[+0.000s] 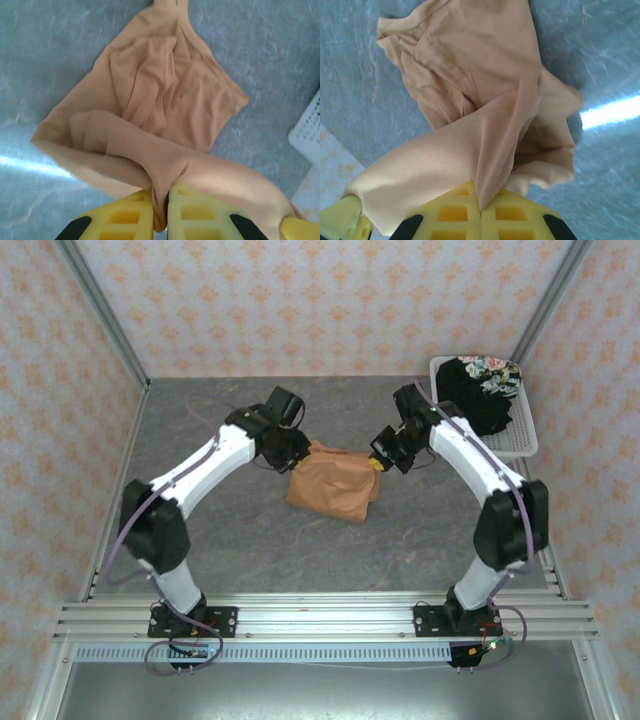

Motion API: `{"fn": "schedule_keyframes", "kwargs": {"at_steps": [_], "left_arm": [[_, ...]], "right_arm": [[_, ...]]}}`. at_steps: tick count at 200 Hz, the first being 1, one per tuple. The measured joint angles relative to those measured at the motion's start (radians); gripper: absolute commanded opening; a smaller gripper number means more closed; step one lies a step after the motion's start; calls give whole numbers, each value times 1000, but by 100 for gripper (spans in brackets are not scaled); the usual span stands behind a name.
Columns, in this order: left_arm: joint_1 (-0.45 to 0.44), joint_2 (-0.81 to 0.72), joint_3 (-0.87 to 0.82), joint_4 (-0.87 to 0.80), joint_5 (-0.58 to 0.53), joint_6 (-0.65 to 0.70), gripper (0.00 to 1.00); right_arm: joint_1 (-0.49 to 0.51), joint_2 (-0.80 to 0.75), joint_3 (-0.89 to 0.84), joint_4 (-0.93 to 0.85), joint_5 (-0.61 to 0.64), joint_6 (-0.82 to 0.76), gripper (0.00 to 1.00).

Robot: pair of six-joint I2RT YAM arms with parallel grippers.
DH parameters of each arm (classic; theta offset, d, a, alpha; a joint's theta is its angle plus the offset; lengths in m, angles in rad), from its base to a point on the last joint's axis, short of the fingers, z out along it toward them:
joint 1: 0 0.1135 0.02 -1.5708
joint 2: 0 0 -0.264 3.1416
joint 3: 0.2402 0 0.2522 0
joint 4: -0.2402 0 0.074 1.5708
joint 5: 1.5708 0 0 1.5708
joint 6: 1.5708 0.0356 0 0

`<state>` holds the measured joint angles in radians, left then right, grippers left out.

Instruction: Fold and stack the t-shirts

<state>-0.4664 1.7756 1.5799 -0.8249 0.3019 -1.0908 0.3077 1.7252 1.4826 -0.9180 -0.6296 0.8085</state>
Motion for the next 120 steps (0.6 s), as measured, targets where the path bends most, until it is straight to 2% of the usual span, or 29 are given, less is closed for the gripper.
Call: {"fn": "schedule_keyframes", "kwargs": {"at_steps": [12,24,37,69,99,120], "left_arm": [[24,87,85,-25,3,4,24],[49,185,180,-48,0,13,40],[69,282,267,-66,1,21,47],[113,454,395,-67,1,42,47],[132,463,400,-50,-19,62,48],[125,343,282,-8,-33,72,48]], "right_arm": [[-16,72,31,16,-13,3,0],[-29,145,67,27,-17,3,11],[-43,213,106,38,-17,4,21],[-80,358,243,75,-10,10,40],[-99,423,357,78,27,-29,44],[-97,378,303,96,50,-56,40]]}}
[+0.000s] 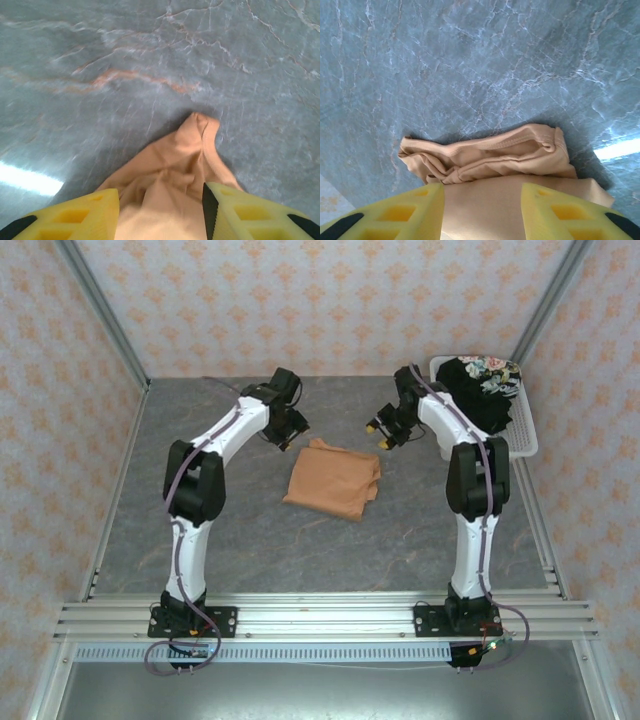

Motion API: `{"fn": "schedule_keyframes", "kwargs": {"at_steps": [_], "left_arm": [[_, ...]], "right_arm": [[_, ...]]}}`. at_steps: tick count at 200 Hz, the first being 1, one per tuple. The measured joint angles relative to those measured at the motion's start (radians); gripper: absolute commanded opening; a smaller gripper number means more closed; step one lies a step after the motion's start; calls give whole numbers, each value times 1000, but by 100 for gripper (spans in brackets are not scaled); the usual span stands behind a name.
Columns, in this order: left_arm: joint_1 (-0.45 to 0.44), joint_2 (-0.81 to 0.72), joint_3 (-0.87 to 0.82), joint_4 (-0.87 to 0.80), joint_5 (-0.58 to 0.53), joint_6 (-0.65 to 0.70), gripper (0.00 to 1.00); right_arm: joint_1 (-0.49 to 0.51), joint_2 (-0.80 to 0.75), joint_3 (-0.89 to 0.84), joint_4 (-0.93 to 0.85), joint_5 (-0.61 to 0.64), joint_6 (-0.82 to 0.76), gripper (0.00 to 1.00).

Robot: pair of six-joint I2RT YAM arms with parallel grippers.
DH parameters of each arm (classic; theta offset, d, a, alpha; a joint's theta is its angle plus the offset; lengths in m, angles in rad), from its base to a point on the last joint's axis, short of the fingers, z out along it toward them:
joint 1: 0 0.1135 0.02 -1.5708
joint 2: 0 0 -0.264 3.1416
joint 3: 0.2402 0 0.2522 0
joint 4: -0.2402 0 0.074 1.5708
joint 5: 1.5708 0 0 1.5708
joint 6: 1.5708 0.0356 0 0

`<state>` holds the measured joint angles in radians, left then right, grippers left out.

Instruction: Fold and stack the t-shirts

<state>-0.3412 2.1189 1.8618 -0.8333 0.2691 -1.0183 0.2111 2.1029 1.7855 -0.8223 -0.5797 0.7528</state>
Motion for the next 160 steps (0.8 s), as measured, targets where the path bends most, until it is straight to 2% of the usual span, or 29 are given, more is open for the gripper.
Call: {"fn": "schedule_keyframes", "kwargs": {"at_steps": [17,32,45,62,76,91,127,146,160], "left_arm": [[-29,-181,-193,46,-1,-10,48],[-85,-337,-356,92,10,-48,49],[-165,-448,-492,160,23,-109,51],[-277,-516,-653,277,38,-208,55],[-342,-524,-767,372,41,-288,58],[-366,-509,-855,457,40,-366,61],[-378,-413,-874,636,26,-483,61],[-400,-374,-874,710,9,-528,58],[-412,-341,-869,747,6,-554,49]], "right_arm": [[14,-107,-150,25,19,-11,34],[45,-216,-280,44,34,-17,34],[86,-309,-389,87,37,-17,34],[130,-411,-522,157,26,-11,38],[134,-451,-603,206,14,-14,38],[120,-434,-625,229,16,-32,38],[99,-290,-560,247,15,-105,39],[97,-214,-503,247,7,-131,39],[97,-166,-463,244,-3,-143,38]]}}
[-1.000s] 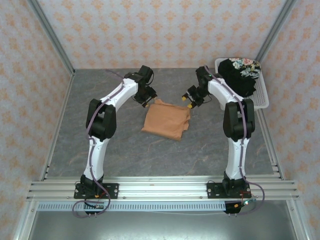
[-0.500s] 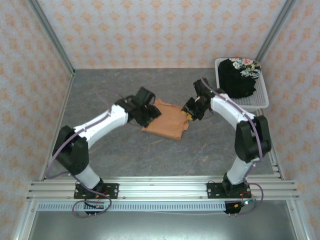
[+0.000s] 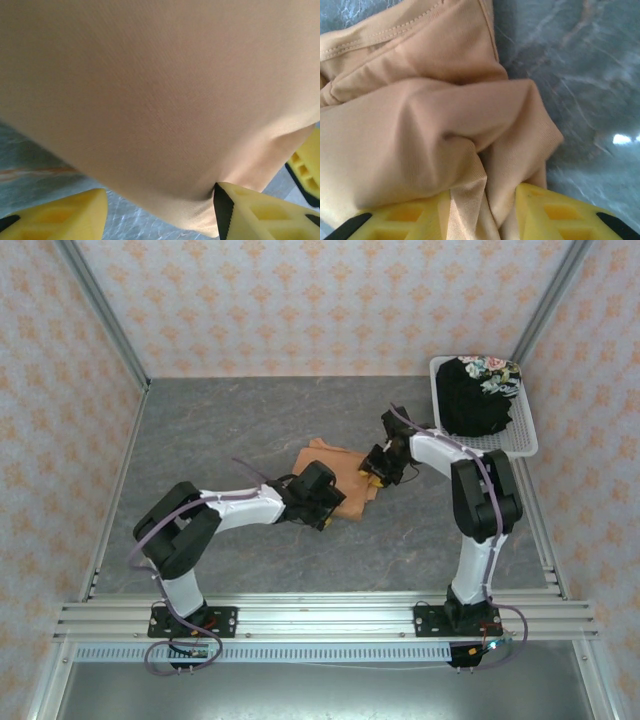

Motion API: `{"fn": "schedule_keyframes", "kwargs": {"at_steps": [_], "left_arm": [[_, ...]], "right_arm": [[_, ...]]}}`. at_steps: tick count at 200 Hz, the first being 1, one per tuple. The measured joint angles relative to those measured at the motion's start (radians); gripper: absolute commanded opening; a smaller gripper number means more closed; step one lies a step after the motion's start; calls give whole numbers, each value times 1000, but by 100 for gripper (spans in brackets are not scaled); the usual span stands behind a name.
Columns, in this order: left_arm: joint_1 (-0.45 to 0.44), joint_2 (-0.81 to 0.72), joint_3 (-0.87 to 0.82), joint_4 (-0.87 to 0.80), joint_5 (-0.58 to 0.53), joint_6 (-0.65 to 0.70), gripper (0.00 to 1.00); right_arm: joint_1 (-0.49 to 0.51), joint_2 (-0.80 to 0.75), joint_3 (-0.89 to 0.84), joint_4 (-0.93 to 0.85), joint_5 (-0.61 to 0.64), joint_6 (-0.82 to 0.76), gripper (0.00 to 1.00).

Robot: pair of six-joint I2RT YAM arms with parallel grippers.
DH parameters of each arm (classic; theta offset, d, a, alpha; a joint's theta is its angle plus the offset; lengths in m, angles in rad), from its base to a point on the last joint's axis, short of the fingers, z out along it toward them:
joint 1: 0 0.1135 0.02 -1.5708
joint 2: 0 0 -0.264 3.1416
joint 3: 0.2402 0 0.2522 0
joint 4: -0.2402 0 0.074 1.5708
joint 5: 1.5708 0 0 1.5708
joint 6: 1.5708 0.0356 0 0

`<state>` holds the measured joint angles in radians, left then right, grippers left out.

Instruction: Fold and stack the t-shirts

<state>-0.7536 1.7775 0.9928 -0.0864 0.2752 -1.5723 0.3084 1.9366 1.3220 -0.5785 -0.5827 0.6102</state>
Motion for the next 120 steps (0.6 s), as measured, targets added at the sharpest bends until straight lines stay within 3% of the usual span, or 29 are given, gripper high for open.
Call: {"fn": "schedule_keyframes", "kwargs": {"at_steps": [35,52,87,120], "left_arm": [[-6,71,16,39,-20,-59,19],[-2,87,25,71,-54,-69,9],[62,93,27,113,-115,-96,2],[227,93,47,97,-127,-49,1]], "right_arm": [[-2,70,69,-16,-39,-23,38],[-2,83,108,-39,-56,-39,40],[-2,26,145,-68,-41,-69,47],[-12,-161,173,-126,10,-73,48]]}}
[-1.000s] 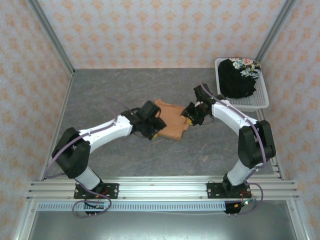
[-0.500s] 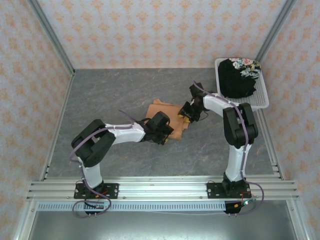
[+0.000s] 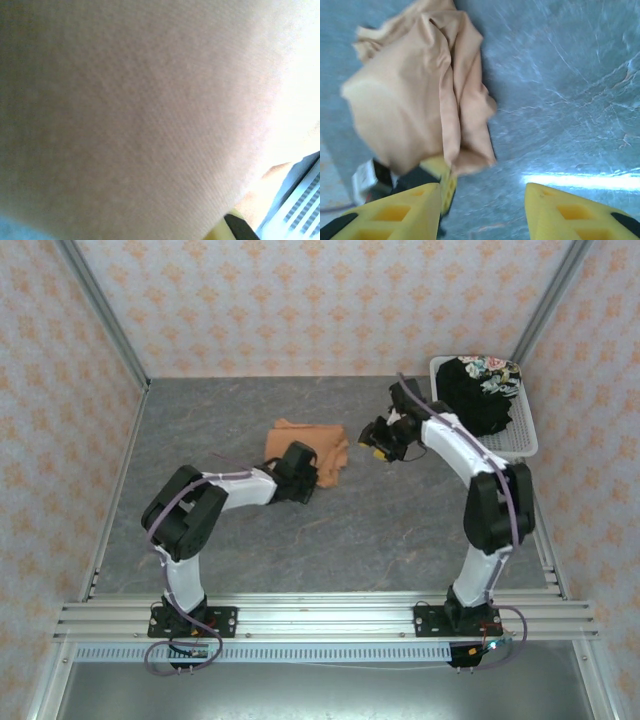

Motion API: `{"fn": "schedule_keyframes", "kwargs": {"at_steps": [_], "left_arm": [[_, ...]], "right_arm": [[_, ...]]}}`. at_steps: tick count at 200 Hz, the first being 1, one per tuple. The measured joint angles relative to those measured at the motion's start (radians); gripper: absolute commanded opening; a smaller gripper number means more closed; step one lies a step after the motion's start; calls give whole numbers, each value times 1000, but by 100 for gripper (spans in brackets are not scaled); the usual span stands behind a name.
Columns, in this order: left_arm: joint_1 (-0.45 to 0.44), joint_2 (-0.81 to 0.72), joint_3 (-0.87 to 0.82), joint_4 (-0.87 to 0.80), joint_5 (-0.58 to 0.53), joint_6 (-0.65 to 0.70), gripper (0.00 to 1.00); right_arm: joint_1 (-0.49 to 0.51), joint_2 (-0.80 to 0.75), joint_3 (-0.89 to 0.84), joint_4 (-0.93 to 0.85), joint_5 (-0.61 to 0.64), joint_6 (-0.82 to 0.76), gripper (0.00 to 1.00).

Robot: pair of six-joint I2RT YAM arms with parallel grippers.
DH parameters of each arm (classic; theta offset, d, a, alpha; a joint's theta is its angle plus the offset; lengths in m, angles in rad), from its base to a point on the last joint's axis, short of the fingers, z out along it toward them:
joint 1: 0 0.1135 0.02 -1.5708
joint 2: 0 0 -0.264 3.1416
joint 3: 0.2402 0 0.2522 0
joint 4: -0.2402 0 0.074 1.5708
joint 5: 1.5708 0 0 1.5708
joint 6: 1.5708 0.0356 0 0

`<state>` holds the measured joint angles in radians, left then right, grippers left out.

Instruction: Fold and stack the t-shirts

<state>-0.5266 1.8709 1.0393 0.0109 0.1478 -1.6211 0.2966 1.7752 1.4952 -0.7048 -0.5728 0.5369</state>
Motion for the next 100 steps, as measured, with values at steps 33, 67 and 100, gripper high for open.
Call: {"fn": "schedule_keyframes", "kwargs": {"at_steps": [33,67,100], "left_arm": [[227,4,65,-51,10,116,0],[456,106,254,-123,54,288,0],[618,249,432,-192,88,426,0]], "right_arm": [[-7,-183,-10,-23,30,4,48],[-7,-307,-130,-42,43,32,49],[-8,-347,-218,-70,59,56,49]]}}
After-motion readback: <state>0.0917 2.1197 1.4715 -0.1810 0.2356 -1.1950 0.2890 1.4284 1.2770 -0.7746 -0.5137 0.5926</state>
